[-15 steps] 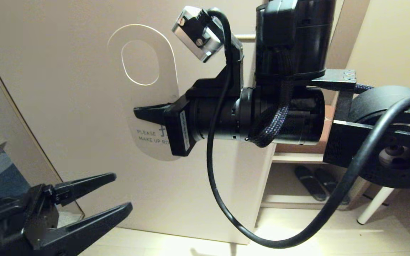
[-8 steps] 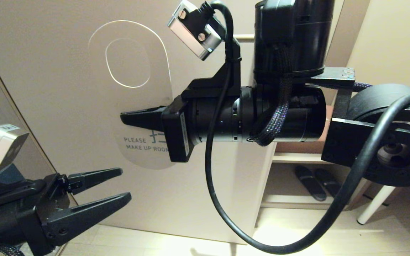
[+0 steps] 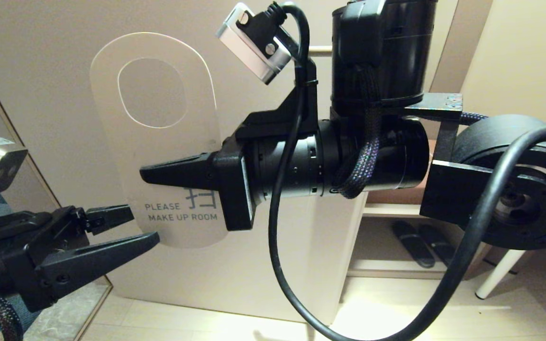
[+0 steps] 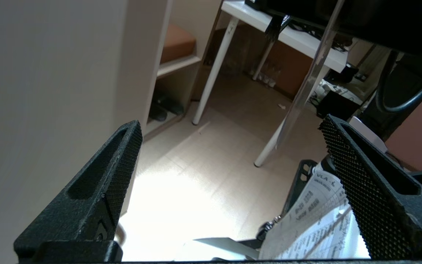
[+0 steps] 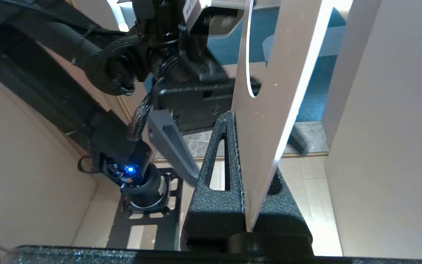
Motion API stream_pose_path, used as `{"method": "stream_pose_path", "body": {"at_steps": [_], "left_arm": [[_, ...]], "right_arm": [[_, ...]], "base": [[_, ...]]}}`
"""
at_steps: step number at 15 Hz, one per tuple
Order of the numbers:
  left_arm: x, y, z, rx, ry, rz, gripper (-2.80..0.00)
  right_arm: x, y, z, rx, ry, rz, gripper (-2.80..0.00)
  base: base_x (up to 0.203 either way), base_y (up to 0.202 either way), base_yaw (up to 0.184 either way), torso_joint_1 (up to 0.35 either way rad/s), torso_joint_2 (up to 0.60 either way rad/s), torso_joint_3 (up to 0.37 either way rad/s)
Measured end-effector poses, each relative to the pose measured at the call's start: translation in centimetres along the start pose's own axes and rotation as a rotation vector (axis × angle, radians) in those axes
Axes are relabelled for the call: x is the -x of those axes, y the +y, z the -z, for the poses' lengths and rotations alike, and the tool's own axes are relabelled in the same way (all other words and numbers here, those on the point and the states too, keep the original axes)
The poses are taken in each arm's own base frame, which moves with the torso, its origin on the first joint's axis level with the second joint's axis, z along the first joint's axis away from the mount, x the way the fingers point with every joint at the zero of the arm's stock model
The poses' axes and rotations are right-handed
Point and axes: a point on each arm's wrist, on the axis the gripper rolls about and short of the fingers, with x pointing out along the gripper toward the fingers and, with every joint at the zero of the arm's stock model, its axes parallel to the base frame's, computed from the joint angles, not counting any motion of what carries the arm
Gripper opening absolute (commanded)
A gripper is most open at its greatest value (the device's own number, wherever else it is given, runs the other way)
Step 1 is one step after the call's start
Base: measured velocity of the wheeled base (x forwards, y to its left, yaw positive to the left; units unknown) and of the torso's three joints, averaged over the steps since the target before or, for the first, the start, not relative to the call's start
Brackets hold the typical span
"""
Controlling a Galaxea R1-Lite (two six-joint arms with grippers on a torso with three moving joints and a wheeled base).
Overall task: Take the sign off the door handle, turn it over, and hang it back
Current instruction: Hand it to the other hand
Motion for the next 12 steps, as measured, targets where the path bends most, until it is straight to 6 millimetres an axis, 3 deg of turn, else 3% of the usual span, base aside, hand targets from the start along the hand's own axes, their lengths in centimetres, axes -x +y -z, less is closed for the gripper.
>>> {"method": "stream_pose_path", "body": {"at_steps": [5, 12], "left_arm": [[-1.0, 0.7, -0.9, -0.100, -0.085, 0.041, 0.00], [-1.6, 0.3, -0.3, 0.004, -0.051, 0.116, 0.00]], "right_arm": [[-0.5, -0.3, 0.1, -0.001, 0.003, -0.040, -2.80], [-1.9, -0.9, 0.0, -0.037, -0.001, -0.100, -2.80]], "base": [[0.000, 0.000, 0.000, 0.000, 0.00, 0.000], [0.000, 0.000, 0.000, 0.000, 0.00, 0.000]]}}
